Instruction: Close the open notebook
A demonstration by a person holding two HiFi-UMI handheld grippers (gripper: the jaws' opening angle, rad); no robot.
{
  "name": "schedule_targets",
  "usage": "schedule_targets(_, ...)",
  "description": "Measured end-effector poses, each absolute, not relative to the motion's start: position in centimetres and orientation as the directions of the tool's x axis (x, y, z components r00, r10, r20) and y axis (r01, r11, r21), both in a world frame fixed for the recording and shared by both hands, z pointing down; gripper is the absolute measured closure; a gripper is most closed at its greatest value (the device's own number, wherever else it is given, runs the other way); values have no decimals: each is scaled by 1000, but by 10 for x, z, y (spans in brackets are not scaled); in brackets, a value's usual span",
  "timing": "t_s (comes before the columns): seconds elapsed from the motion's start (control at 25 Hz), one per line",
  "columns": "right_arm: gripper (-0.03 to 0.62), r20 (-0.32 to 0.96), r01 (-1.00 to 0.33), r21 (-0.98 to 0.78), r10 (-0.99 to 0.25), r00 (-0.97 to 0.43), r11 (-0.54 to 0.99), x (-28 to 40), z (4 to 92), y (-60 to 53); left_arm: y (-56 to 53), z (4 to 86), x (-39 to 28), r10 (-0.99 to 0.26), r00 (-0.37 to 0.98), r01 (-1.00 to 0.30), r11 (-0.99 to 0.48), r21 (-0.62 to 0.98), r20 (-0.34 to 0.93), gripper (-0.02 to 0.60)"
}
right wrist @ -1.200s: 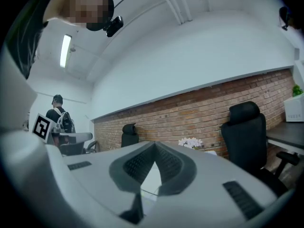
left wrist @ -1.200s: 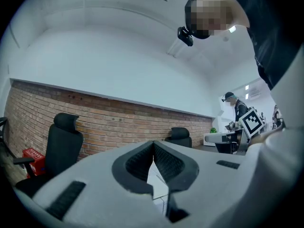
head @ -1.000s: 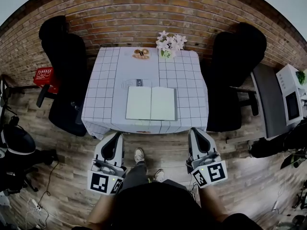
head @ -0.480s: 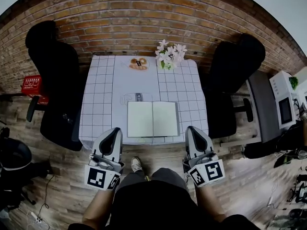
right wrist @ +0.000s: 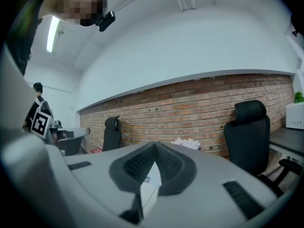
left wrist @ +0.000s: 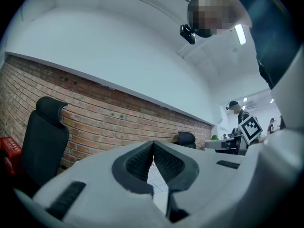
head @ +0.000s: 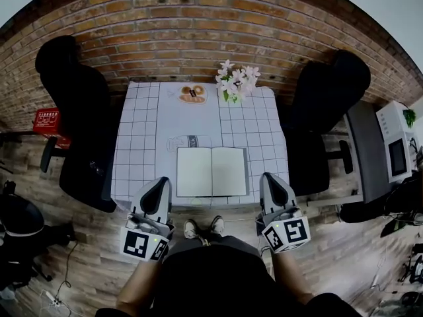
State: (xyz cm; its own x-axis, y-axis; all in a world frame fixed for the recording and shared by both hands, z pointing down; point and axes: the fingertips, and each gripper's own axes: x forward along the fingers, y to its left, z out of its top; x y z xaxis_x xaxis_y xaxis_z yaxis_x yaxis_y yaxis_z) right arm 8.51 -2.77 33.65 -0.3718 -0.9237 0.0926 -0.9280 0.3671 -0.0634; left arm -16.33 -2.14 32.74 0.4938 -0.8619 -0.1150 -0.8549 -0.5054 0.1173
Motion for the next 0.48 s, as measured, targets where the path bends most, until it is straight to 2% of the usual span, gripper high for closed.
schedule_targets(0.48,582,227,-937,-99,-909,-350,336,114,414,-60,-42,380,-155,-890,457,-879,-449,161,10,557)
